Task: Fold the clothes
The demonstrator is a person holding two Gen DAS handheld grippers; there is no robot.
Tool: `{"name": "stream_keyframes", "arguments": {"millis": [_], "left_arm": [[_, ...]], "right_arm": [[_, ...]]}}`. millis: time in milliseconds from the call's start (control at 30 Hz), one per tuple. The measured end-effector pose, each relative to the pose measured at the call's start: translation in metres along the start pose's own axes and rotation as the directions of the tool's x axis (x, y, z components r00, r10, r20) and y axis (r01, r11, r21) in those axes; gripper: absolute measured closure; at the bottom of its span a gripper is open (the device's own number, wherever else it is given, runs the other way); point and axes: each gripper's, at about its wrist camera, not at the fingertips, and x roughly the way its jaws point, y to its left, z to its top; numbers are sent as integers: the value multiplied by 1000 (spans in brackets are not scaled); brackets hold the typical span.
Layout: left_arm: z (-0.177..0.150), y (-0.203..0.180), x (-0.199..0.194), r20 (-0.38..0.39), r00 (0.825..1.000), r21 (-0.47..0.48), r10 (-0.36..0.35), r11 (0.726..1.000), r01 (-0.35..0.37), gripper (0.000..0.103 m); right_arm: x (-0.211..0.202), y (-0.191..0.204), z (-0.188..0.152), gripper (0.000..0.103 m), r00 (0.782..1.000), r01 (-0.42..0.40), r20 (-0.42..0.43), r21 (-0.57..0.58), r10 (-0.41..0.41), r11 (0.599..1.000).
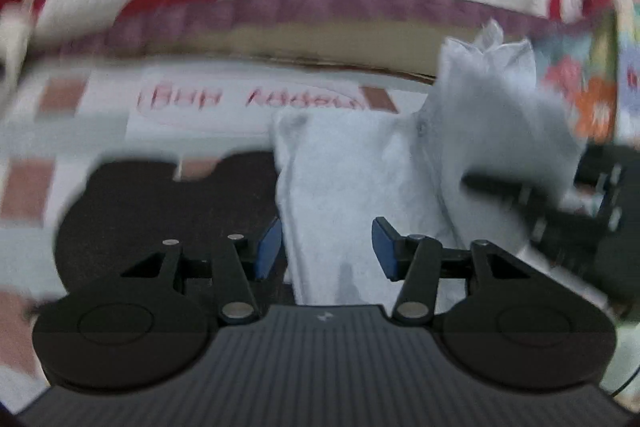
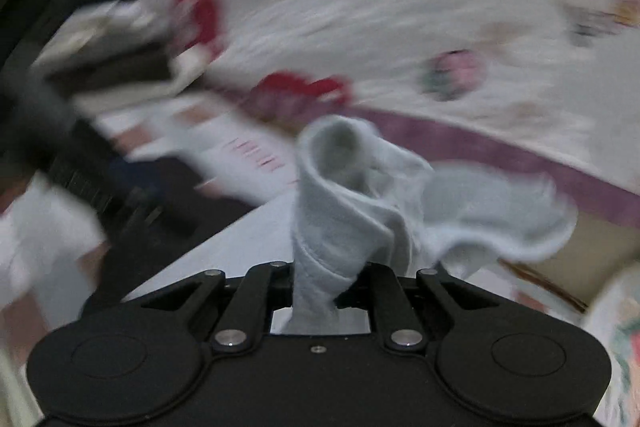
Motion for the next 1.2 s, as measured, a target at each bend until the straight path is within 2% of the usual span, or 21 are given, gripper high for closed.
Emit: {"name": "stream_keyframes", "arguments": {"millis": [100,167,267,300,367,400,467,600,633,700,800,833,900,933,1000,1033,1067,1167,1200], "left_arm": [[-3,17,-2,32,998,-65,-52,996,54,56],[0,27,5,21,996,-134,-83,987,85,57],[5,39,15,13,994,-245,-108,964,108,57],[5,40,17,13,992,-269,-128,955,127,57],[3,41,16,34,980,-278,-194,940,196,55],[3,42,17,38,973,-285,-227,931,228,54],[2,50,23,31,956,-338,-291,897,284,54],[-2,74,28,92,913,-493,-396,779,388,54],[-2,78,27,96,912,-504,-400,770,391,54],[2,84,24,66,922,-503,-381,786,361,54],[5,94,11,53,936,-486,-347,810,328,54],[4,95,9,55,933,-495,-357,802,336,54],[2,97,6,49,926,-502,-374,792,346,54],[3,92,8,18,928,-477,-372,813,335,53],[6,76,12,-60,953,-387,-296,887,251,53],[7,70,14,-74,961,-351,-265,909,224,53],[6,66,15,-71,960,-341,-270,911,231,53],[1,68,16,4,933,-404,-359,853,330,53],[0,69,13,51,935,-409,-351,847,340,56]], "right_arm": [[19,24,-3,90,996,-55,-77,-19,53,998],[29,35,-9,90,992,-51,-115,-16,48,999],[43,55,-18,88,990,-3,-143,-117,-14,993],[47,66,-21,87,986,13,-159,-187,-44,982],[50,79,-18,84,980,23,-184,-275,-76,961],[48,80,-16,84,979,24,-185,-283,-80,959],[47,77,-13,88,977,46,-188,-259,-97,965],[43,76,-10,89,973,86,-189,-223,-130,971],[41,79,-11,88,974,91,-181,-225,-133,970],[36,87,-11,89,976,100,-165,-232,-141,967],[25,101,-11,92,963,158,-146,-370,-225,916],[22,105,-10,92,958,177,-134,-424,-254,888],[21,101,-4,92,959,171,-137,-420,-248,891],[20,99,-2,92,966,149,-139,-385,-217,911],[24,101,-3,91,974,117,-145,-343,-176,932],[28,104,-5,91,974,107,-151,-336,-166,936],[32,107,-8,90,975,97,-157,-328,-156,940],[38,107,-15,86,977,58,-184,-238,-104,969],[37,101,-14,85,980,36,-187,-170,-68,985]]}}
